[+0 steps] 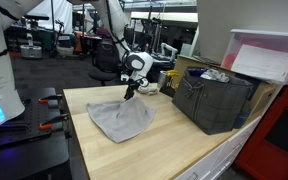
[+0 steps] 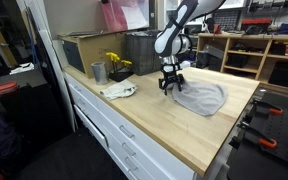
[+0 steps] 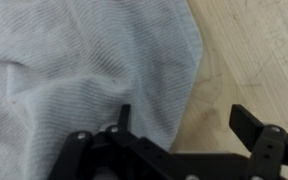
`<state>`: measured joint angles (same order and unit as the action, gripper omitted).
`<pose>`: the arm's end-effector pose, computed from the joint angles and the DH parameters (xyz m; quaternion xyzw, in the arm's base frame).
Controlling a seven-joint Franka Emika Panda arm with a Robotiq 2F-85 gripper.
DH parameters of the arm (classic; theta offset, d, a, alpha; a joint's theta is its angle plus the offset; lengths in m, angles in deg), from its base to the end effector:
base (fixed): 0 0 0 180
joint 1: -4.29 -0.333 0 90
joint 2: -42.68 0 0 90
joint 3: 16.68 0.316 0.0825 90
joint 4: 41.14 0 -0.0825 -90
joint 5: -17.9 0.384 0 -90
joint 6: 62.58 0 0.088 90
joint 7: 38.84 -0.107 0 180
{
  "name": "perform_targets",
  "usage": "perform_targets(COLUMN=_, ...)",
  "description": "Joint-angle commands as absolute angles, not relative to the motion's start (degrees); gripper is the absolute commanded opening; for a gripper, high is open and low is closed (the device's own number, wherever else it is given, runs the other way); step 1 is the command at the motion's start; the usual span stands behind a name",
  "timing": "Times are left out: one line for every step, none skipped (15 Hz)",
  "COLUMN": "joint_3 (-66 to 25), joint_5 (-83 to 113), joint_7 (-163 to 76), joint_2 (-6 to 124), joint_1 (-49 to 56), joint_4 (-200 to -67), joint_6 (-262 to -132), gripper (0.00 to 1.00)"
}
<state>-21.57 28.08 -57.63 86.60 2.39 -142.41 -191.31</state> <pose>0.6199 -0.0258 0.1091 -0.9594 0.2428 0.1428 0.0102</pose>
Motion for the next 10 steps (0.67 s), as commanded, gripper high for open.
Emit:
perform_targets(joint_3=-22.1, joint_5=28.3, joint_7=-61.1, joint_2=87.8, joint_1=2.8, joint_4=-138.5, joint_6=-191.0, gripper=1.0)
perform_targets(joint_3=-21.8, joint_5=28.4, joint_7=-61.1, joint_2=87.4, joint_1=2.7, joint_4=-138.2, joint_6=-190.8, gripper=1.0)
perform_targets(joint_3=-21.2, joint_5=28.5, joint_7=-60.8, joint_2=86.6, joint_1=2.5, joint_4=-138.1, joint_6=-190.9, gripper=1.0)
perform_targets(joint_3=-20.9, joint_5=28.2, joint_7=-60.5, joint_2=86.3, joint_1=2.1, joint_4=-137.8, joint_6=-191.2, gripper=1.0)
perform_targets(joint_3=-20.5, joint_5=27.8, joint_7=-60.3, joint_2=86.2, joint_1=1.5, joint_4=-137.2, joint_6=-191.3, gripper=1.0)
perform_targets(joint_3=-20.4, joint_5=27.4, joint_7=-60.3, joint_2=86.4, joint_1=0.9, joint_4=-136.5, joint_6=-191.4, gripper=1.0)
perform_targets(joint_3=-20.3, joint_5=26.7, joint_7=-60.4, joint_2=87.1, joint_1=0.2, joint_4=-135.5, joint_6=-191.5, gripper=1.0)
perform_targets(joint_3=-20.4, joint_5=26.1, joint_7=-60.5, joint_2=87.7, joint_1=-0.4, joint_4=-134.8, joint_6=-191.7, gripper=1.0)
perform_targets(joint_3=-21.1, joint_5=24.8, joint_7=-60.6, joint_2=88.4, joint_1=-1.3, joint_4=-134.2, joint_6=-192.2, gripper=1.0)
perform_targets(joint_3=-21.6, joint_5=23.5, joint_7=-60.5, joint_2=89.0, joint_1=-1.8, joint_4=-133.6, joint_6=-192.4, gripper=1.0)
